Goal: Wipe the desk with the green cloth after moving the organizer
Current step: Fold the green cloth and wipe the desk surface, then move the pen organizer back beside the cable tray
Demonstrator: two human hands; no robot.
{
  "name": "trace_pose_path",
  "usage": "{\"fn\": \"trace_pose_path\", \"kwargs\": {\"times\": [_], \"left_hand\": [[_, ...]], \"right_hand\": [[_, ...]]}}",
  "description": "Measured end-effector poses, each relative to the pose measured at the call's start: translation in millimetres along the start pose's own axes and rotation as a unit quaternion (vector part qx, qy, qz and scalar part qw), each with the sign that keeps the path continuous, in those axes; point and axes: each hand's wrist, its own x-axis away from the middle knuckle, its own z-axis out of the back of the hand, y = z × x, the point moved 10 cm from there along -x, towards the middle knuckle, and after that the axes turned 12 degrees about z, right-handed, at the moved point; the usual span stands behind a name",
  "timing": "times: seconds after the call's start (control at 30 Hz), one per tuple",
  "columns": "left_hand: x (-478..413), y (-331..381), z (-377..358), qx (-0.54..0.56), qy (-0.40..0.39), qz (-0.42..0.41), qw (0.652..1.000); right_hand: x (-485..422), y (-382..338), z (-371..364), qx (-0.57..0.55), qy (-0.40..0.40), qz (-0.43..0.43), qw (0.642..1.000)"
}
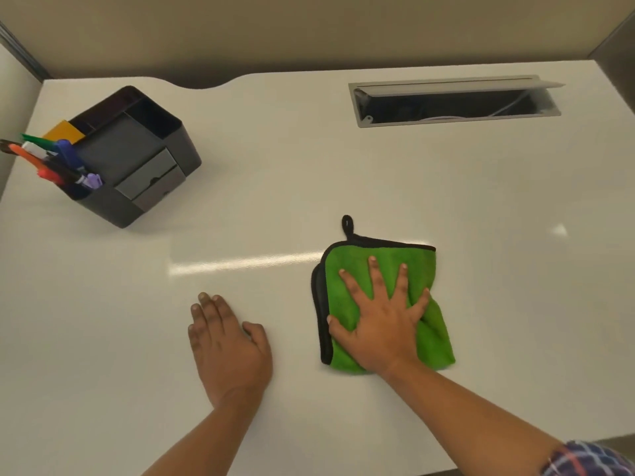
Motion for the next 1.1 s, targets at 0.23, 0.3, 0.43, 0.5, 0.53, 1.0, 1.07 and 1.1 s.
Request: {"fn": "trace_pose_path", "kwargs": {"times": [0.23,0.3,0.43,0.5,0.53,1.0,1.07,1.1], "left_hand": [[2,-1,5,0.032,-0.021,-0.014,0.999],[1,-2,6,0.047,-0.030,-0.022,0.998],[-3,-8,11,0.113,-0.041,-0.029,0.992],[-6,-12,13,0.134,-0.044,-0.032,0.989],[-11,-15,20,0.143,-0.038,-0.027,0.989],[-161,-53,149,0.275,0.076,0.097,0.953],[-176,-53,158,0.270,0.085,0.092,0.955],[-184,-54,160,0.261,0.087,0.095,0.957]], "right_hand": [[2,-1,2,0.001,-0.018,-0.003,1.000],[5,-4,7,-0.003,-0.017,0.010,1.000],[20,-17,30,-0.039,0.059,0.085,0.994],[23,-23,39,-0.045,0.103,0.128,0.985],[18,-29,46,-0.042,0.124,0.150,0.980],[-183,-147,139,-0.003,0.113,0.269,0.956],[-215,-172,143,0.010,0.096,0.282,0.955],[-231,-186,143,0.013,0.085,0.288,0.954]]}}
